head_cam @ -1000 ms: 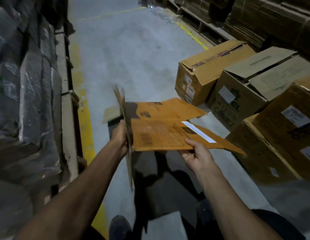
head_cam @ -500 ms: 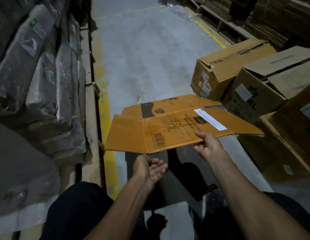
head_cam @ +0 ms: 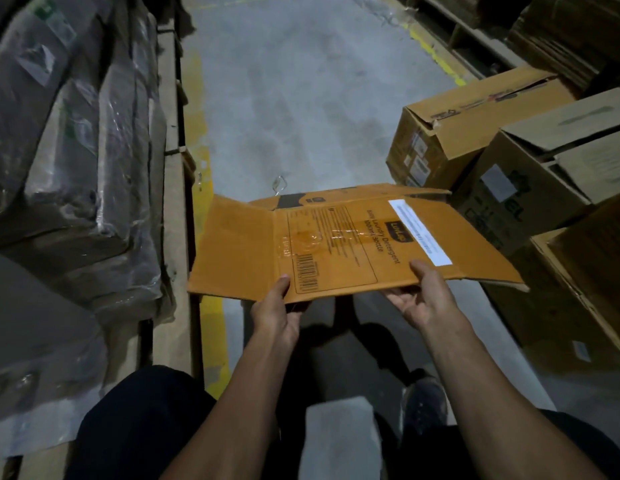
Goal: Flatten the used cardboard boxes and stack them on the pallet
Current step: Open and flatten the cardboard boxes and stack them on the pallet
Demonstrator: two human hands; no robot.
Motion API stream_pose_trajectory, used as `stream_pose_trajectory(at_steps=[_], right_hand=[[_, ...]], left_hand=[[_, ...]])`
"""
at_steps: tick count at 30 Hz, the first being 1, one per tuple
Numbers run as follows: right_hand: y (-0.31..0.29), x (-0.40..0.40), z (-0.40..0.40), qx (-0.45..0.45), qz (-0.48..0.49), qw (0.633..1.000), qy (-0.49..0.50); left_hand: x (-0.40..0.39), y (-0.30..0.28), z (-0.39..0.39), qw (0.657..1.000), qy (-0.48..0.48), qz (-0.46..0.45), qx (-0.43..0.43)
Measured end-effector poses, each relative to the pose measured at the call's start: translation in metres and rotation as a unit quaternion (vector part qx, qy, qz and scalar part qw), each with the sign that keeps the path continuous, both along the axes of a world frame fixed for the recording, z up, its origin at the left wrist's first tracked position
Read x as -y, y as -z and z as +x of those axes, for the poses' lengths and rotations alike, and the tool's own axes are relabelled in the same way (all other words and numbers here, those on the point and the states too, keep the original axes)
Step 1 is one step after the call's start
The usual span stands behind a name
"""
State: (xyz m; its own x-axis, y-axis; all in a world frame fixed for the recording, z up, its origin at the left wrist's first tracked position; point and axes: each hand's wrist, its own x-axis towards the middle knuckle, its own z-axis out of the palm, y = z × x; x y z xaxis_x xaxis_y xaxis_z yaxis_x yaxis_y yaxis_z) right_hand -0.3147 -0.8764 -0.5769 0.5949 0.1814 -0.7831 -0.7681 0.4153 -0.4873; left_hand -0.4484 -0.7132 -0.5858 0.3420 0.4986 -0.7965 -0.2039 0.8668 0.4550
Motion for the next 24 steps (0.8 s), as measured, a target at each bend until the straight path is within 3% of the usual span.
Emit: stream_pose_trajectory(at_steps=[4,12,17,24], right_hand=[[0.004,-0.019,0.002,0.024,-0.012,1.000,0.001],[-0.020,-0.040,-0.006,0.019,-0.052,0.998,0.037],[-0.092,-0.051,-0.014,-0.014,-0.082,0.995,0.049],[-0.240,-0.064,-0.019,-0.030,-0.089,0.995,0.015]], left_hand=[[-0.026,0.000,0.003,0.998,-0.005,0.028,-0.050],[-0.054,-0.028,0.008,0.992,-0.016,0.002,-0.123],[-0.064,-0.097,-0.002,0.991,-0.026,-0.016,-0.132],[-0.071,-0.242,-0.021,0.989,-0.037,-0.041,-0.138]])
